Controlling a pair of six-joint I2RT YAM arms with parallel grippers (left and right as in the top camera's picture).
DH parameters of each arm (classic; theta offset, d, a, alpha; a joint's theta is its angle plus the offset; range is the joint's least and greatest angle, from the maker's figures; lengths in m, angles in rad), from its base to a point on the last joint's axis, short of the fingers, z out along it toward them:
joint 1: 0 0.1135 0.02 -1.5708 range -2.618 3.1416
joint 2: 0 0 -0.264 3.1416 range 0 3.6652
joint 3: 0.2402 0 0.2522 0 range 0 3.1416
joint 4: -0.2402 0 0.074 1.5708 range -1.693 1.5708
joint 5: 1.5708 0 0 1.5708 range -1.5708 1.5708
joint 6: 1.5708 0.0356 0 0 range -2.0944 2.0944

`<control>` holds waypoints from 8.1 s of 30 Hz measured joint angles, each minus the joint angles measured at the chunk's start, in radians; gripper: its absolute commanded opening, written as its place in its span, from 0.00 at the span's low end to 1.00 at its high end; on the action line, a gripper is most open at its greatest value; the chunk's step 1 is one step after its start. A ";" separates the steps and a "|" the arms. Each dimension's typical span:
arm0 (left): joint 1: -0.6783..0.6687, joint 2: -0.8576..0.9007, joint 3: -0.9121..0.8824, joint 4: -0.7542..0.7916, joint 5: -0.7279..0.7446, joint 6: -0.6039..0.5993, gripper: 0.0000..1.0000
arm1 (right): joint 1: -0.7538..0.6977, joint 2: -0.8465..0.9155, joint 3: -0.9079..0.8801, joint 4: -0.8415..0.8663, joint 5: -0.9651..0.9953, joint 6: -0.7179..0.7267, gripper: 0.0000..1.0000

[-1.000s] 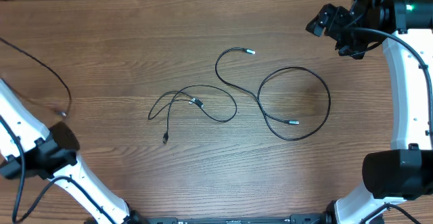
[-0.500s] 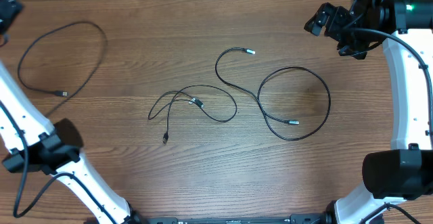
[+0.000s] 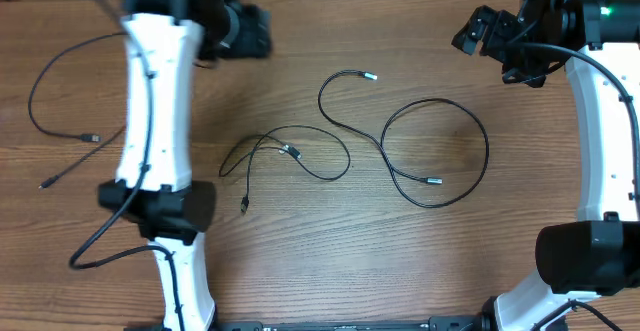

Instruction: Untangle cables

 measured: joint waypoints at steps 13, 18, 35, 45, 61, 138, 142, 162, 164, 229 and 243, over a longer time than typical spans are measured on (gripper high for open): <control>-0.215 0.002 -0.666 0.188 -0.018 0.627 0.71 | 0.000 0.000 0.000 -0.011 0.018 0.000 1.00; -0.198 0.001 -0.843 0.302 -0.021 0.827 0.73 | 0.000 0.000 0.000 -0.013 0.018 -0.001 1.00; -0.151 -0.001 -0.761 0.487 -0.426 0.690 0.04 | 0.000 0.000 0.000 -0.018 0.018 0.000 1.00; 0.139 -0.025 -0.246 0.448 -0.462 0.243 0.04 | 0.000 0.000 0.000 -0.030 0.018 -0.002 1.00; 0.564 -0.039 0.167 0.387 -0.460 0.053 0.04 | 0.000 0.000 0.000 -0.041 0.017 -0.023 1.00; -0.568 0.120 -0.850 0.887 -0.233 -0.688 0.15 | -0.137 0.000 0.000 0.015 0.156 0.052 1.00; -0.568 0.121 -0.850 0.877 -0.298 -0.633 0.33 | -0.137 0.000 0.000 0.010 0.155 0.052 1.00; -0.473 0.277 -0.394 0.412 -0.274 -0.394 0.04 | -0.137 0.000 0.000 -0.011 0.156 0.052 1.00; -0.412 0.282 -0.212 0.298 -0.260 -0.364 0.04 | -0.137 0.000 0.000 -0.011 0.156 0.053 1.00; 0.222 -0.142 0.458 -0.005 -0.075 -0.133 1.00 | -0.124 -0.634 -0.002 -0.138 -0.092 -0.157 1.00; 0.222 -0.142 0.458 -0.005 -0.075 -0.133 1.00 | -0.118 -0.615 -0.002 -0.137 -0.091 -0.158 1.00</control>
